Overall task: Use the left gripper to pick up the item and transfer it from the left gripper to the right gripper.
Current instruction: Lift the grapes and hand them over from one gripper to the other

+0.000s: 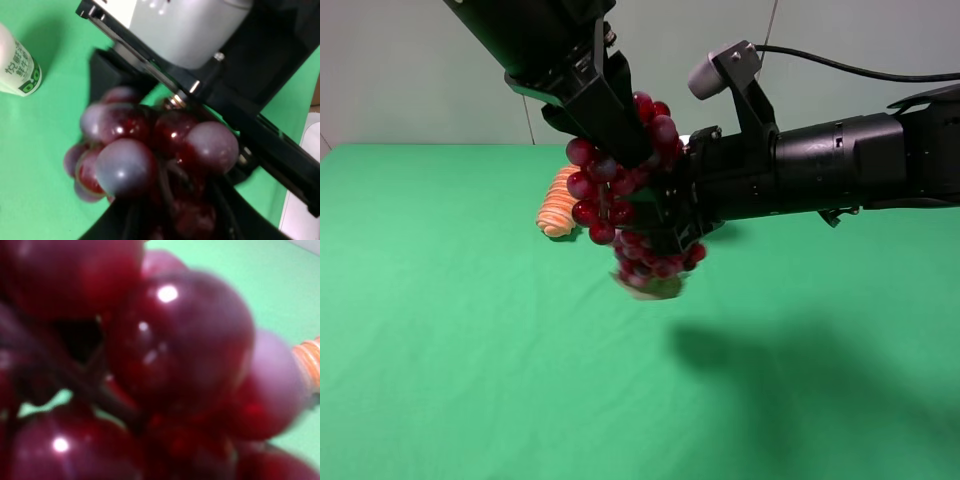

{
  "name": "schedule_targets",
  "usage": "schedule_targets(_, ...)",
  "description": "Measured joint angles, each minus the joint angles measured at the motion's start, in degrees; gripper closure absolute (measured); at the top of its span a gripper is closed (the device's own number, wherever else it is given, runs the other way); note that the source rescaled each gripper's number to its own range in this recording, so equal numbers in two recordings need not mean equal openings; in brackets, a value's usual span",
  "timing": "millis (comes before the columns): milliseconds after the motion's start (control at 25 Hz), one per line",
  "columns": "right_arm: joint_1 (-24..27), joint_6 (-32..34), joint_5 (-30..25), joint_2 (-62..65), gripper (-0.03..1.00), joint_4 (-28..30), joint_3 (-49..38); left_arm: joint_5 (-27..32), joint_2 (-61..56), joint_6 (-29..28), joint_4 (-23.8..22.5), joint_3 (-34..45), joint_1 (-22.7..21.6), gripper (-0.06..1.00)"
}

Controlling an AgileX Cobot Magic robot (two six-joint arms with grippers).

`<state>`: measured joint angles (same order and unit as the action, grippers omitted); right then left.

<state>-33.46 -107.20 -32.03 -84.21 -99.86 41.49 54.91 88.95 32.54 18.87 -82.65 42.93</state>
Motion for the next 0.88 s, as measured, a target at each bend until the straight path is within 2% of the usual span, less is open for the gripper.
schedule_targets(40, 0.0, 0.0, 0.0, 0.0, 0.92, 0.0, 0.0, 0.0, 0.0, 0.0, -0.06, 0.0, 0.0, 0.94)
schedule_targets(800, 0.0, -0.14, 0.53, 0.0, 0.94, 0.0, 0.0, 0.0, 0.0, -1.24, -0.28, 0.0, 0.0, 0.94)
schedule_targets(840, 0.0, -0.14, 0.58, 0.0, 0.94, 0.0, 0.0, 0.0, 0.0, -2.14, -0.28, 0.0, 0.0, 0.89)
schedule_targets(880, 0.0, -0.14, 0.71, 0.0, 0.94, 0.0, 0.0, 0.0, 0.0, -3.39, -0.29, 0.0, 0.0, 0.77)
